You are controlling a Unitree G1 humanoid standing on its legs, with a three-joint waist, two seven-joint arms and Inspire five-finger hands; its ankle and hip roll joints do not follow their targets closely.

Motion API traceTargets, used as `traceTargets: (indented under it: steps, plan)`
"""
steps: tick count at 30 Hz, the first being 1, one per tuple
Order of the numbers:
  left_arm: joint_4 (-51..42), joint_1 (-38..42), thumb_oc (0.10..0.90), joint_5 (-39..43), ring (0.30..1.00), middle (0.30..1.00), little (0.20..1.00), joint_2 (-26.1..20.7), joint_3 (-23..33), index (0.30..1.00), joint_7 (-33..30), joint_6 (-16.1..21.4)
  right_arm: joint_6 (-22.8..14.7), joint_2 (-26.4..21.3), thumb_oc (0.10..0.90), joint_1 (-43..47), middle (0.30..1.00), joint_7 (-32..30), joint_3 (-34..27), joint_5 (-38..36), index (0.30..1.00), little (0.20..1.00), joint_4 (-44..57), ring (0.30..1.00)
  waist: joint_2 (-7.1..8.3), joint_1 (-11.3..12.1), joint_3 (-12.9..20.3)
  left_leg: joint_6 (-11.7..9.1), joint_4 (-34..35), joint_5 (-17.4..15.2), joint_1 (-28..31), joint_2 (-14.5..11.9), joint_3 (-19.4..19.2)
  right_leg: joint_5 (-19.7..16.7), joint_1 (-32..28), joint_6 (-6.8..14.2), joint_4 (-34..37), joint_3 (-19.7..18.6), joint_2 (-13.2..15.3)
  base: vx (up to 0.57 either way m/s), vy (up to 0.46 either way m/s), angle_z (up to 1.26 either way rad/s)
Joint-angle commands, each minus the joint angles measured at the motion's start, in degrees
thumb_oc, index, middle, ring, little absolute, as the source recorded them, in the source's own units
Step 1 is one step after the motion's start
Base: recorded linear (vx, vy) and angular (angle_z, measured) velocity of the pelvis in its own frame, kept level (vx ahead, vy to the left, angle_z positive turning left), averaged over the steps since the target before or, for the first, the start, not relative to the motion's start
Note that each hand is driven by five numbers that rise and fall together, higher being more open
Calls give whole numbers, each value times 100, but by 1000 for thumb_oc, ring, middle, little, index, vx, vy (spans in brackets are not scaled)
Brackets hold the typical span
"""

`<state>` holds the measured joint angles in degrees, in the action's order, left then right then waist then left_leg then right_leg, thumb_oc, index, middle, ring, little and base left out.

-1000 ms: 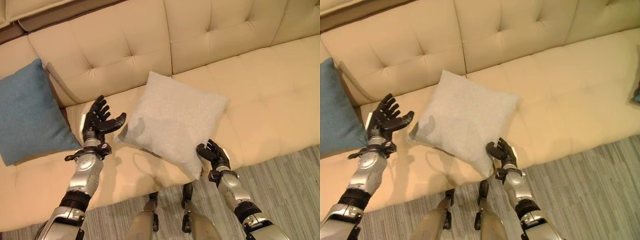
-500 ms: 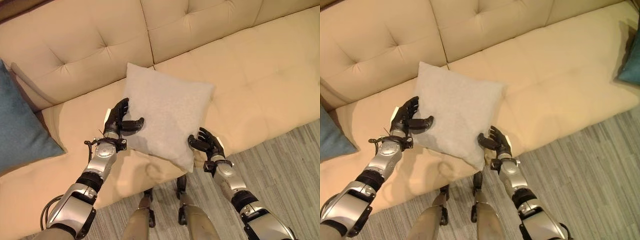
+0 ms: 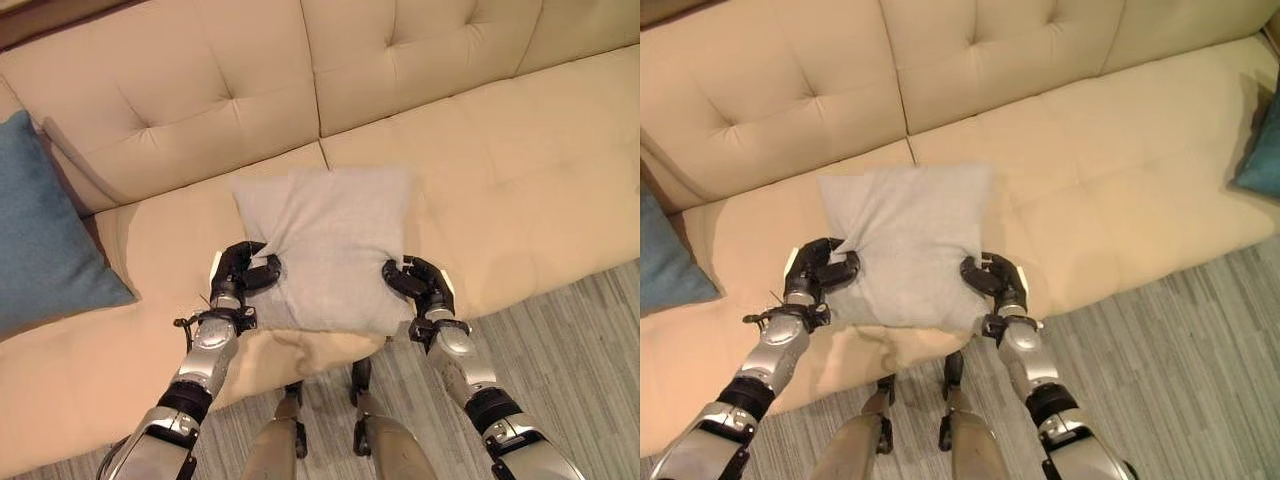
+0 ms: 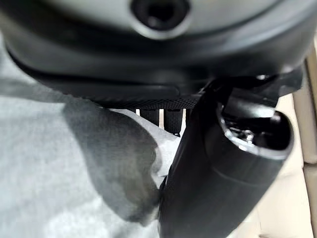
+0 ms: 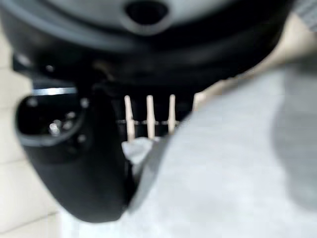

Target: Pick up all the scattered cushions and arrange them neatly on the sofa.

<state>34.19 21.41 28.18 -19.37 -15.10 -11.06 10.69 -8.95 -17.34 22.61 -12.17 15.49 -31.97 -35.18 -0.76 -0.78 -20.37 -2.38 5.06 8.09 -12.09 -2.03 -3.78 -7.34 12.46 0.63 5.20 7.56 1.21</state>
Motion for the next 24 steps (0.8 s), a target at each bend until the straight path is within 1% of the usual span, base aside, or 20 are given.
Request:
traceTargets:
  steps: [1,5,10,11,12,13,16,18,19,20,21,22,23,24]
  plan:
    - [-583,-190,400,15,300,300,300,361,-310,300,385,334,-496,440,400,-140,300,351,85,247,300,300,859,300,192,-15,650,-8,-169,-621,14,271,60,521,86,580,-394,-346,378,48,-48,6]
    - [-980,-662,400,69,300,300,300,404,-230,300,560,274,-402,241,400,-685,300,507,-66,564,300,300,1255,300,121,-52,759,-22,-177,-698,327,202,102,755,-196,533,-559,-280,354,34,-81,7]
    - [-1387,-1117,400,62,300,300,300,389,-171,300,804,201,-347,-64,400,-1305,300,696,-303,937,300,300,1780,300,71,-130,824,-152,-350,-752,595,21,137,1063,-501,388,-788,-233,239,-19,-131,1]
    - [-1447,-1244,400,72,300,300,300,414,-162,300,853,169,-372,-172,400,-1479,300,712,-366,1086,300,300,1957,300,113,-146,808,-224,-639,-765,578,-69,151,1140,-672,318,-756,-188,183,-36,-210,5]
    - [-1480,-1306,400,72,300,300,300,426,-148,300,881,155,-369,-199,400,-1553,300,721,-424,1143,300,300,2042,300,132,-152,806,-263,-760,-769,561,-116,140,1159,-751,288,-725,-155,156,-42,-171,7]
    - [-1483,-1310,400,71,300,300,300,426,-149,300,881,153,-367,-199,400,-1559,300,721,-425,1144,300,300,2047,300,131,-154,804,-264,-769,-774,560,-117,144,1157,-757,287,-721,-152,154,-15,-107,11]
    - [-1650,-1504,400,119,300,300,300,461,-138,300,951,137,-379,-329,400,-1799,300,775,-553,1258,300,300,2310,300,203,-186,816,-321,-1176,-829,473,-205,92,1183,-959,223,-635,-69,124,-7,-111,19]
    - [-1722,-1621,400,206,300,300,300,521,-132,300,980,140,-366,-372,400,-1877,300,801,-610,1285,300,300,2454,300,247,-187,808,-276,-1391,-932,445,-137,56,1203,-1054,202,-615,-10,155,21,-64,7]
    - [-1758,-1657,400,232,300,300,300,516,-148,300,1001,132,-371,-387,400,-1904,300,815,-632,1280,300,300,2495,300,258,-181,817,-239,-1441,-1004,434,-47,78,1199,-1100,203,-598,-1,175,46,-51,0]
    - [-1768,-1680,400,225,300,300,300,546,-207,300,1026,115,-374,-353,400,-1970,300,822,-734,1253,300,300,2571,300,299,-220,884,-146,-1448,-1027,329,109,-107,1173,-1171,224,-531,52,196,43,-46,6]
    - [-1774,-1682,400,201,300,300,300,537,-224,300,1038,101,-373,-343,400,-1985,300,815,-772,1235,300,300,2611,300,312,-241,920,-83,-1457,-1004,213,163,-306,1159,-1160,229,-520,68,191,32,-34,22]
    - [-1775,-1684,400,201,300,300,300,536,-226,300,1038,101,-371,-342,400,-1988,300,815,-773,1235,300,300,2613,300,313,-238,932,-80,-1464,-1007,198,164,-310,1159,-1147,231,-521,65,193,5,-10,30]
    - [-1782,-1664,400,169,300,300,300,518,-235,300,1038,94,-376,-338,400,-1964,300,782,-790,1223,300,300,2634,300,329,-248,951,-35,-1522,-947,7,211,-550,1149,-1138,222,-514,75,178,89,43,28]
    - [-1830,-1761,400,87,300,300,300,470,-183,300,1043,87,-382,-268,400,-1889,300,746,-739,1234,300,300,2680,300,306,-145,1060,75,-1325,-968,-2,325,-642,1199,-1045,236,-607,-18,51,83,41,24]
